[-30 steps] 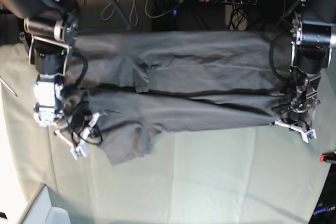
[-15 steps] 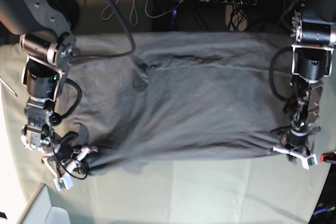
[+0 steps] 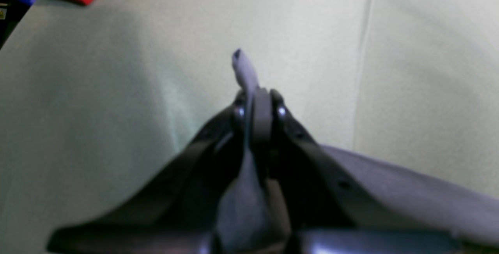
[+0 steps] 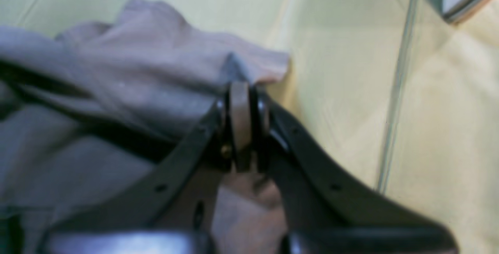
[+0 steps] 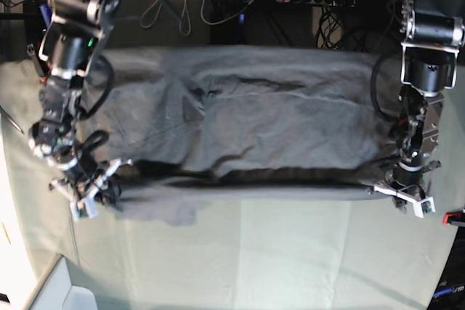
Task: Layout the t-shirt on the table in an organized manner, then fold the t-shirt properly
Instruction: 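Lift the hem with both grippers and fold it over toward the collar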
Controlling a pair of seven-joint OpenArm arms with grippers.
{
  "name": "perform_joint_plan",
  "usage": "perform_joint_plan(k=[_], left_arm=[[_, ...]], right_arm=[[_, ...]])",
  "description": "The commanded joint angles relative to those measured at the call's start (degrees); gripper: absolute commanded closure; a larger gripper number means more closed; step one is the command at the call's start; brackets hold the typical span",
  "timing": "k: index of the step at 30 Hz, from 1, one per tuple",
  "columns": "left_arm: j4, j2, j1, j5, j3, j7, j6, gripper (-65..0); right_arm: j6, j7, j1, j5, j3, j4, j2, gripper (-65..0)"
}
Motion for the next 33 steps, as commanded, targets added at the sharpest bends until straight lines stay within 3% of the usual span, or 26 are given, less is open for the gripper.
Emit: perform_joint_plan(k=[1, 8, 19, 28, 33], left_arm=[[1.0, -0.9, -0.5, 0.0, -1.5, -1.5, 0.0, 0.0], [10.2, -0.4, 7.5, 0.0, -12.4, -1.2, -0.1, 0.0], [25.1, 0.0, 21.2, 0.0, -15.5, -1.2, -0.1, 0.0], [27.1, 3.3, 26.4, 0.0, -19.0, -1.3, -0.1, 0.0], [29.2, 3.3, 28.4, 0.0, -20.6, -1.3, -0.1, 0.0]], right_arm=[[0.2, 1.3, -0.2, 0.7, 0.1, 2.4, 0.4, 0.0], [0.2, 1.1, -8.3, 8.2, 0.0, 9.4, 1.0, 0.0], [0.2, 1.3, -18.5, 9.8, 0.0, 17.1, 0.8, 0.0], [0.2, 1.4, -22.2, 13.0, 1.0, 17.6, 1.3, 0.0], [0.2, 5.3, -24.6, 13.0, 1.1, 17.8, 1.6, 0.0]])
